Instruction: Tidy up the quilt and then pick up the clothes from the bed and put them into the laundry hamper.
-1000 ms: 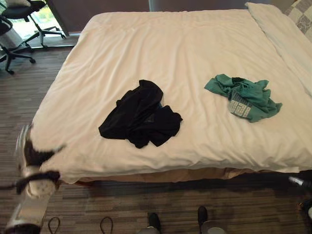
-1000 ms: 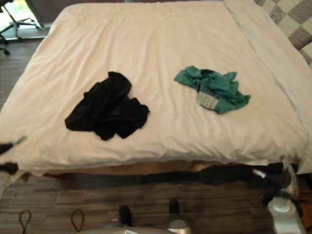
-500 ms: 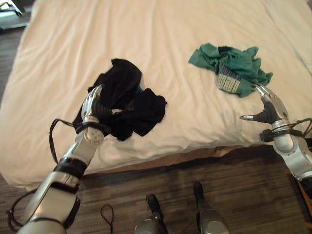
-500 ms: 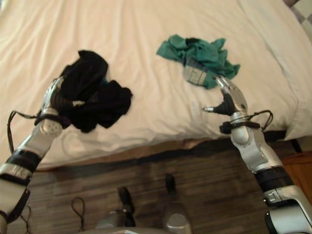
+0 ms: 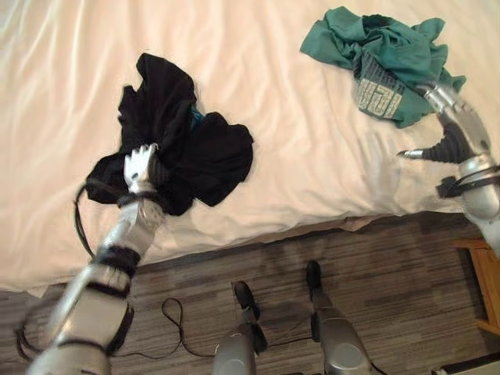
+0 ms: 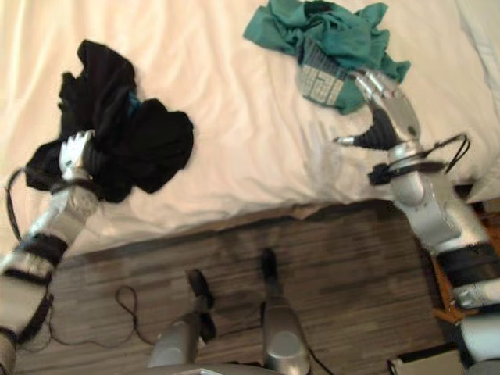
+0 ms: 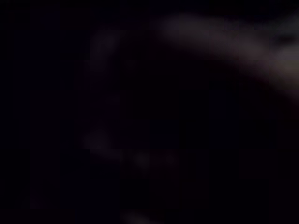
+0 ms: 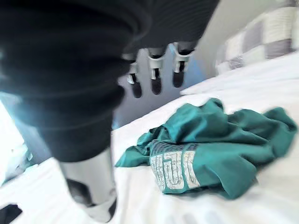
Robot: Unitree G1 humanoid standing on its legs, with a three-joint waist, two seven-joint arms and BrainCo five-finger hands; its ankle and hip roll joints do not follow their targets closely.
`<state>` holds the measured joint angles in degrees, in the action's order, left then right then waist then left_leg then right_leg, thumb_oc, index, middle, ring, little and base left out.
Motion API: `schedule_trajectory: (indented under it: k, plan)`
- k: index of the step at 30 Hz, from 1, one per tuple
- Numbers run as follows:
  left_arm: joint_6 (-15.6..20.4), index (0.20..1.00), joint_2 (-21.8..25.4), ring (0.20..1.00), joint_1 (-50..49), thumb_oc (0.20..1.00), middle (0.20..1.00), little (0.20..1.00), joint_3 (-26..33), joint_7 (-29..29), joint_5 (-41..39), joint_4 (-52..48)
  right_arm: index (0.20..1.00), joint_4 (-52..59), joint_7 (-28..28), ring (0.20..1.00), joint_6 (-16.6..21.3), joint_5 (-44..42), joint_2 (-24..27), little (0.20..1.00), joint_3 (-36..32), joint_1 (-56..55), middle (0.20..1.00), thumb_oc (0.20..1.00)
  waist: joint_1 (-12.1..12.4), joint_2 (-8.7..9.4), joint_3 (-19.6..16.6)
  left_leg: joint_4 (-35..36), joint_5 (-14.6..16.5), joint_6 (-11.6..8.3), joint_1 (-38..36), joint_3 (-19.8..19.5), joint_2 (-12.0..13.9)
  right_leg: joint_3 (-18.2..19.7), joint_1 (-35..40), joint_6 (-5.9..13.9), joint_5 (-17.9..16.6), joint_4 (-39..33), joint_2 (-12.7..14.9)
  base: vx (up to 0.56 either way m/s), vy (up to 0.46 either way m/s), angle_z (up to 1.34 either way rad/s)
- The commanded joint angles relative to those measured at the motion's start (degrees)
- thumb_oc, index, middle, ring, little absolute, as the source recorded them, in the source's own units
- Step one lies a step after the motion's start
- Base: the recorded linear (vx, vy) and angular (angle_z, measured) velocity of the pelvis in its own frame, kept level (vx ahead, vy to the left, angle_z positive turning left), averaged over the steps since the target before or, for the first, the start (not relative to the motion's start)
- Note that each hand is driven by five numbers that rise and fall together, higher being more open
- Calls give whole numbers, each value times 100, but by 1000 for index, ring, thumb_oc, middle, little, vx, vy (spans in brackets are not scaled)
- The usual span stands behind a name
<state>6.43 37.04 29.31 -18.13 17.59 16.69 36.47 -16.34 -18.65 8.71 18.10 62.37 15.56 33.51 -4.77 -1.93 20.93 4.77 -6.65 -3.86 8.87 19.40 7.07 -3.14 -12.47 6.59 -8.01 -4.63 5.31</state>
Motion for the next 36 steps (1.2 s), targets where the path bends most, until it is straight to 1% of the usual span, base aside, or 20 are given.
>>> schedule_trajectory:
  k: [1, 4, 5, 7, 11, 13, 14, 15, 17, 20, 23, 24, 25, 26, 27, 28, 29, 30, 31, 36]
  plan:
    - [389, 200, -369, 200, -1403, 200, 200, 200, -397, -616, -820, 65, 1000, -1175, -209, 1000, -212, -116, 454, 1000, 420, 1087, 1000, 1000, 382, 14, -228, 23, 173, -711, 0, -191, 381, -394, -97, 428, 657, 142, 281, -10, -140, 41]
    - [459, 200, -441, 200, -1935, 200, 200, 200, -328, -679, -972, -211, 1000, -2285, -104, 1000, -289, -341, 586, 1000, 969, 1908, 1000, 1000, 493, -148, -211, 23, 79, -770, 147, -278, 363, -523, -104, 396, 633, 57, 292, -23, -96, 43]
    - [556, 200, -563, 200, -2425, 200, 200, 200, -367, -768, -1100, -359, 1000, -3383, 1, 1000, -322, -499, 678, 1000, 1480, 2669, 1000, 1000, 665, -384, -117, 23, -20, -847, 283, -338, 327, -677, -104, 389, 649, 2, 342, -29, -104, 49]
    - [562, 200, -632, 200, -2583, 200, 200, 200, -359, -804, -1163, -363, 1000, -3971, 60, 1000, -347, -594, 675, 1000, 1862, 3251, 1000, 1000, 682, -515, -121, 23, -84, -887, 408, -386, 310, -738, -161, 381, 625, -34, 367, -33, -65, 50]
    - [568, 200, -1040, 200, -2901, 200, 200, 200, -306, -881, -1722, -72, 1000, -5513, 120, 1000, -470, -605, 446, 1000, 2834, 4878, 1000, 1000, 927, -1080, -25, 23, -355, -1043, 918, -487, 196, -944, -482, 449, 655, -37, 556, -35, -12, 43]
    - [570, 200, -1088, 200, -2915, 200, 200, 200, -285, -899, -1781, -76, 1000, -5626, 155, 1000, -499, -529, 426, 1000, 3003, 5057, 1000, 1000, 960, -1171, -4, 23, -404, -1076, 1000, -540, 183, -953, -548, 448, 669, -37, 562, -31, -6, 23]
    - [595, 200, -1137, 200, -2926, 200, 200, 200, -279, -947, -1868, -118, 749, -5686, 207, 749, -523, -464, 395, 749, 3104, 5137, 749, 749, 994, -1239, 3, 23, -423, -1092, 1084, -611, 159, -942, -615, 447, 674, -37, 556, -28, -55, 15]
    - [625, 200, -1172, 200, -2902, 200, 200, 200, -242, -1022, -2008, -269, 200, -5715, 409, 200, -486, -555, 349, 200, 3064, 5060, 200, 200, 1027, -1319, -1, 23, -458, -1086, 1148, -626, 153, -952, -657, 436, 684, -37, 523, -28, -55, 17]
    - [664, 200, -1154, 200, -3008, 200, 200, 200, -121, -1156, -2203, -505, 200, -5545, 816, 200, -393, -976, 323, 200, 2753, 4640, 200, 200, 1049, -1359, 10, 23, -502, -1073, 1116, -631, 203, -971, -612, 419, 701, -37, 475, 13, -56, 18]
    - [675, 200, -1142, 200, -3053, 200, 200, 200, -40, -1187, -2287, -684, 200, -5211, 1017, 200, -314, -1537, 344, 200, 2217, 4022, 200, 200, 1066, -1294, 27, 23, -522, -1065, 996, -640, 222, -991, -478, 383, 718, -37, 448, 30, -31, 12]
    - [724, 200, -1150, 200, -3199, 200, 200, 200, 94, -1241, -2251, -1109, 200, -4004, 1045, 200, -105, -2139, 308, 200, 925, 2021, 200, 200, 1033, -1056, 54, 23, -453, -1041, 720, -897, 184, -1069, -138, 340, 782, -37, 441, 40, -36, 16]
    - [681, 200, -1122, 200, -3303, 200, 200, 200, 219, -1386, -2209, -1349, 200, -2808, 1056, 200, 15, -2344, 4, 200, -208, 254, 200, 200, 903, -847, 17, 23, -234, -866, 382, -766, 219, -1212, 173, 341, 812, -37, 538, 64, -52, 12]
    - [677, 200, -1082, 200, -3300, 200, 200, 200, 181, -1387, -2212, -1355, 200, -2748, 1053, 200, 0, -2329, -3, 200, -337, 111, 200, 200, 950, -827, 11, 23, -232, -865, 365, -765, 215, -1212, 189, 343, 816, -37, 542, 51, -1, 27]
    - [657, 200, -1051, 200, -3303, 200, 200, 200, 287, -1443, -2255, -1393, 200, -2346, 1059, 200, 66, -2430, -142, 200, -814, -539, 200, 200, 898, -741, -18, 23, -124, -785, 161, -560, 256, -1273, 315, 359, 806, -37, 609, 33, 142, 36]
    - [656, 200, -1011, 200, -3342, 200, 200, 200, 698, -1536, -2433, -1480, 200, -1568, 1176, 200, 170, -2812, -733, 200, -1702, -1871, 200, 200, 614, -554, -123, 20, 112, -676, -402, -7, 393, -1462, 542, 396, 746, -37, 776, 69, 152, 37]
    - [623, 200, -976, 200, -3393, 200, 200, 200, 815, -1566, -2465, -1447, 200, -1345, 1206, 200, 165, -2921, -1130, 200, -2128, -2444, 200, 200, 552, -496, -223, -16, 185, -671, -580, 98, 411, -1505, 627, 411, 736, -37, 798, 65, 118, 24]
    - [621, 200, -960, 200, -3394, 200, 200, 200, 793, -1567, -2468, -1452, 200, -1310, 1207, 200, 154, -2915, -1146, 200, -2174, -2502, 200, 200, 574, -490, -228, -16, 186, -672, -588, 97, 410, -1507, 636, 412, 738, -37, 800, 103, 141, 22]
    - [511, 200, -1038, 200, -3376, 200, 200, 200, 979, -1590, -2541, -1342, 200, -1261, 1167, 200, 114, -3093, -1975, 200, -2432, -2936, 200, 200, 430, -373, -414, -54, 263, -629, -753, 74, 348, -1546, 810, 420, 716, -24, 796, 100, 171, 33]
    - [446, 200, -1070, 200, -3389, 200, 200, 200, 1082, -1637, -2533, -1265, 200, -1162, 1192, 200, 115, -3101, -2256, 200, -2526, -3151, 200, 200, 378, -312, -501, -41, 329, -584, -811, 88, 338, -1540, 875, 424, 695, 1, 817, 99, 172, 36]
    - [306, 200, -1275, 200, -3299, 200, 200, 200, 1213, -1635, -2335, -787, 200, -828, 1441, 200, 61, -3137, -3236, 200, -2278, -3662, 200, 200, 333, 5, -634, -57, 543, -436, -1058, 156, 243, -1565, 1128, 529, 590, 26, 964, 36, 235, 20]
